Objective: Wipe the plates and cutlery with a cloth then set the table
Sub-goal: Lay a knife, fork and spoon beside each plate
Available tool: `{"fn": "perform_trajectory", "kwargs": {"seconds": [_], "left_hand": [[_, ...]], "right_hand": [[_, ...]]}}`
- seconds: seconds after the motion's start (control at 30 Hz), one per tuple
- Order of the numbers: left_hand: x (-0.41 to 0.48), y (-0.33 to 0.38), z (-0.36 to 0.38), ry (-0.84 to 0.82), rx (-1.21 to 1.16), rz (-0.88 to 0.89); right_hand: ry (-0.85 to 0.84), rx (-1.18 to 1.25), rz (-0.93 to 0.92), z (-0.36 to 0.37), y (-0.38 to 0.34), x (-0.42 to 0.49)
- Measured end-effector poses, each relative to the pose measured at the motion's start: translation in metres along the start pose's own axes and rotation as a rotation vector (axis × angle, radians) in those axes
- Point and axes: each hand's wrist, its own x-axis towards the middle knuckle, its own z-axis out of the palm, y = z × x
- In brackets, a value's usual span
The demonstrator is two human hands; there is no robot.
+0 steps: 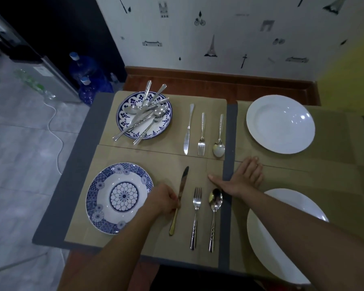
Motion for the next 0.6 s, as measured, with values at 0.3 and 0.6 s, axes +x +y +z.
{"fn": "perform_trajectory", "kwargs": {"seconds": [0.3, 0.6], "left_hand": [[-0.010, 0.007, 0.009, 0.145, 0.315, 0.042], [0.003, 0.002, -0.003, 0.085, 0.908, 0.393]], "right_hand": [[-0.066, -0.045, 0.031, -0.005, -0.007, -0.004], [-0.074, -0.050, 0.043, -0.006, -0.009, -0.007]]}}
